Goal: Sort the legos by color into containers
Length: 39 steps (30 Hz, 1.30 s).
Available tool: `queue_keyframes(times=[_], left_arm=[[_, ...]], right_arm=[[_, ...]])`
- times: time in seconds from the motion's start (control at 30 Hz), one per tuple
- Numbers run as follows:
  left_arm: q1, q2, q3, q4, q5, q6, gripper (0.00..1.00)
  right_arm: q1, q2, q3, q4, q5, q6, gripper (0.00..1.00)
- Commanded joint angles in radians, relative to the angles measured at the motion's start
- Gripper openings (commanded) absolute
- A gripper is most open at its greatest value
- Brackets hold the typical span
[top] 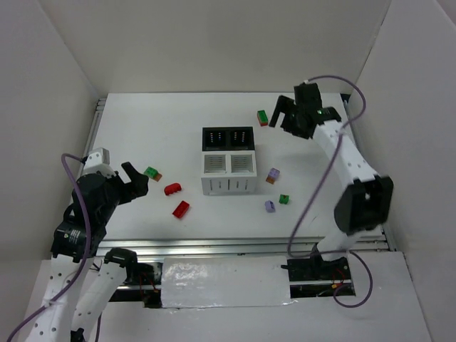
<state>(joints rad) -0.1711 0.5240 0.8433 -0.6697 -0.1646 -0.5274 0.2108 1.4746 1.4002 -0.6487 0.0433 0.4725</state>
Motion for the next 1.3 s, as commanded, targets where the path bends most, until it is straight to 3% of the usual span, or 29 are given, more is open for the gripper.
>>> queue_keyframes(times=[0.0, 0.07, 0.1, 0.2, 0.5, 0.7, 1.27], left_arm=[[-0.008, 0.001, -0.004, 0.050, 0.030, 0.009, 1.00], [-0.013, 0.001, -0.003, 0.051, 0.028, 0.009, 1.00], [-0.015, -0.001, -0.004, 0.051, 0.030, 0.009, 0.99], [-0.022, -0.004, -0.007, 0.055, 0.033, 0.010, 1.00], [-0.039, 0.021, -0.009, 0.068, 0.080, 0.026, 1.00], [-0.057, 0.013, -0.007, 0.064, 0.073, 0.020, 0.99], [-0.241, -0.074, 0.005, 0.016, -0.067, -0.046, 1.00]], right_arm=[[-0.033, 0.291, 0.316, -0.038, -0.008, -0.064, 1.00], [-0.036, 0.434, 0.478, -0.098, -0.061, -0.116, 1.00], [-0.039, 0.563, 0.640, -0.164, -0.078, -0.133, 1.00], [-0.062, 0.726, 0.826, -0.203, -0.141, -0.144, 0.99], [-0.071, 0.973, 1.058, -0.144, -0.188, -0.167, 1.00], [-0.073, 1.063, 1.092, -0.112, -0.194, -0.149, 0.98], [-0.073, 1.175, 1.177, -0.043, -0.195, -0.038, 0.94]])
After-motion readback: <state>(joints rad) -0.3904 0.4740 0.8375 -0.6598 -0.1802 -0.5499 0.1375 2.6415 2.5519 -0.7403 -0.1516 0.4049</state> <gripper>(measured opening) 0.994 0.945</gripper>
